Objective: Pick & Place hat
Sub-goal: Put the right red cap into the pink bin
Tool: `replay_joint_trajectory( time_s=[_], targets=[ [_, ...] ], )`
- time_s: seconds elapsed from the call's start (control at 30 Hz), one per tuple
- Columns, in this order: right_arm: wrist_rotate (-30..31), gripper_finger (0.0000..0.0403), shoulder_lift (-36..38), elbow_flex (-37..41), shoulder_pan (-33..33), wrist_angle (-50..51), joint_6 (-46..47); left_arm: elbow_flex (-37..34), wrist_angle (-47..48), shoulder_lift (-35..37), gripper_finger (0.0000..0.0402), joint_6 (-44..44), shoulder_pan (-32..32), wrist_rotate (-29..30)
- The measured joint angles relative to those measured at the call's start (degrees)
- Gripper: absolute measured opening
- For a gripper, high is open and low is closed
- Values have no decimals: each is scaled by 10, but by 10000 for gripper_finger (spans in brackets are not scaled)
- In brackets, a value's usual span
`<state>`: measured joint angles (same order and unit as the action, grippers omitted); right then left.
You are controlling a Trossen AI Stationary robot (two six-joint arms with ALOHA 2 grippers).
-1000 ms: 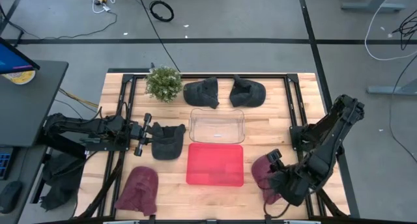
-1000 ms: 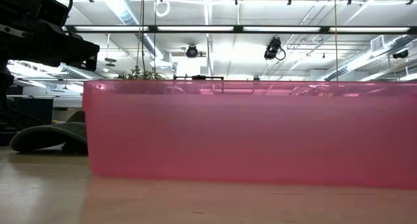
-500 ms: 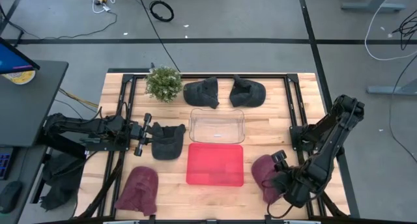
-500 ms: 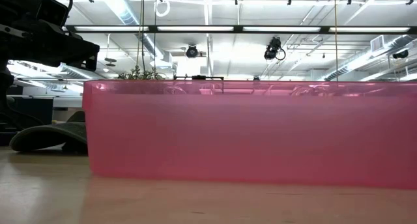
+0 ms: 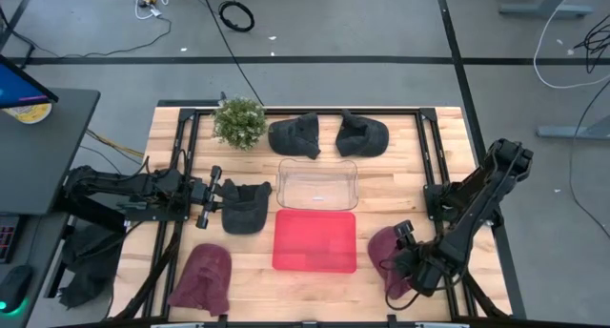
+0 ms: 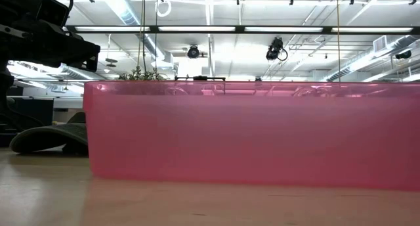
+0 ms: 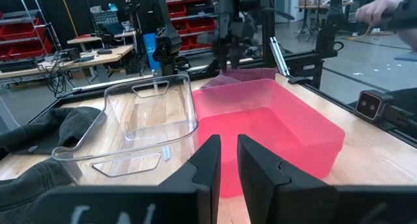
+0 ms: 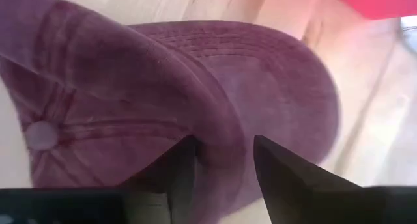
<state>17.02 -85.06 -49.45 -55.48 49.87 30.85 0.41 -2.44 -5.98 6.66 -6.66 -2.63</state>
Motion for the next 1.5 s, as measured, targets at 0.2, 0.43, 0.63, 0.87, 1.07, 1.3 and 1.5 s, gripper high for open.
replay_joint_trajectory(
  time_s=[0.2,0.43,0.63,0.87,1.07,1.3,1.5],
  targets=[
    [9,160,2,62,0,-109,2,0,0,0,55,0,0,0],
    [9,160,1,78,0,-161,2,0,0,0,55,0,0,0],
    [4,160,1,78,0,-206,2,0,0,0,55,0,0,0],
    [-5,160,0,80,0,-301,2,0,0,0,55,0,0,0],
    [-9,160,-1,80,0,-419,2,0,0,0,55,0,0,0],
    [-15,160,-1,80,0,-468,-4,0,0,0,55,0,0,0],
    [-27,160,-1,80,0,-472,7,0,0,0,55,0,0,0]
  ],
)
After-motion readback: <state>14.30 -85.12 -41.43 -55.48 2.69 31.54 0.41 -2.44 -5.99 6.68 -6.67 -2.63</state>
